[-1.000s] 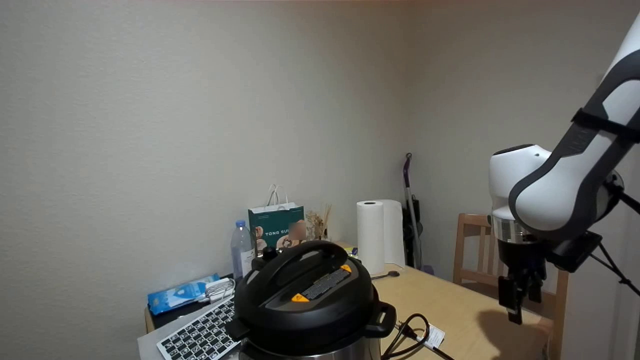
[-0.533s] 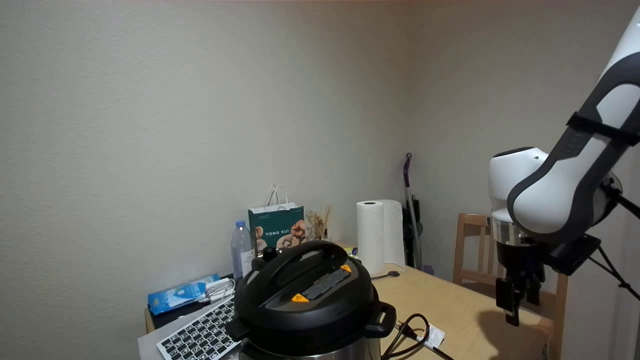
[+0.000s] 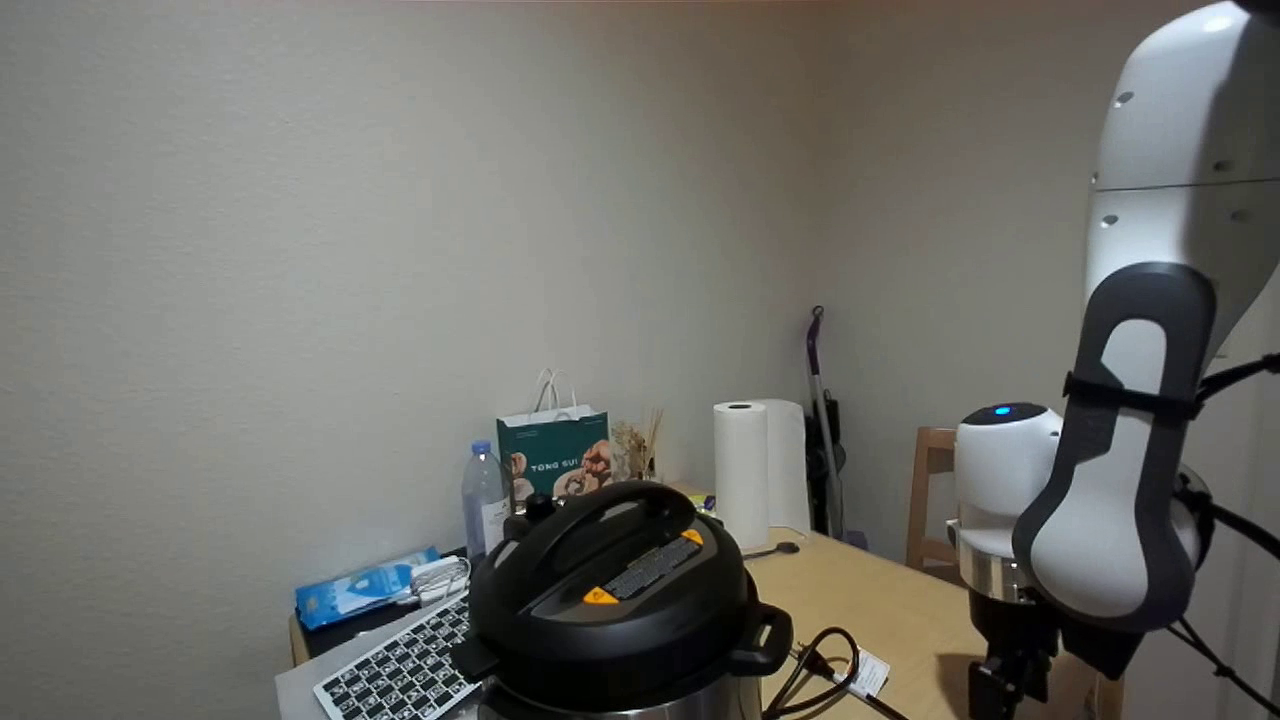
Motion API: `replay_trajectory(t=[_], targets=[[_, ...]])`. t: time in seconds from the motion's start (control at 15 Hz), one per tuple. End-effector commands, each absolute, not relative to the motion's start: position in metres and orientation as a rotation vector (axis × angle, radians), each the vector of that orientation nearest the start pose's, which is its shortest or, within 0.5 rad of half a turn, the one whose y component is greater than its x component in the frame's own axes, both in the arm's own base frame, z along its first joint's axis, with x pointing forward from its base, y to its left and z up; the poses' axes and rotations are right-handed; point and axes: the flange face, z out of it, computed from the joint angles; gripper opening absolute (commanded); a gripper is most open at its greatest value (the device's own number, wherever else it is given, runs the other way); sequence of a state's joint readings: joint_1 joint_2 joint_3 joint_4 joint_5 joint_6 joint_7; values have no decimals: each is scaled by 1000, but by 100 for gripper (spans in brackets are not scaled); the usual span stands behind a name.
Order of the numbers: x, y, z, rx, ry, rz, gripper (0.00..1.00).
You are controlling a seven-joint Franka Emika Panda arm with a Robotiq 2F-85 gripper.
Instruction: Straighten the cable of the cooker
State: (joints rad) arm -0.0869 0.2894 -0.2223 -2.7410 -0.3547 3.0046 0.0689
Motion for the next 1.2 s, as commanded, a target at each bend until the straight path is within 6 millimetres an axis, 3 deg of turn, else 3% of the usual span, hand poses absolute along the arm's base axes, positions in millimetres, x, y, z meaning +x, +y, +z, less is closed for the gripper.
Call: replay_trajectory(t=[0.0,0.33,0.8,0.93,1.13], targets=[[366,-98,126,-3247,12,82,100],[372,-88,119,-3217,15,-14,100],[403,-42,106,-3161,-71,-280,100],[404,-47,115,-3155,-39,-314,100],[408,-43,111,-3158,-26,-285,100]])
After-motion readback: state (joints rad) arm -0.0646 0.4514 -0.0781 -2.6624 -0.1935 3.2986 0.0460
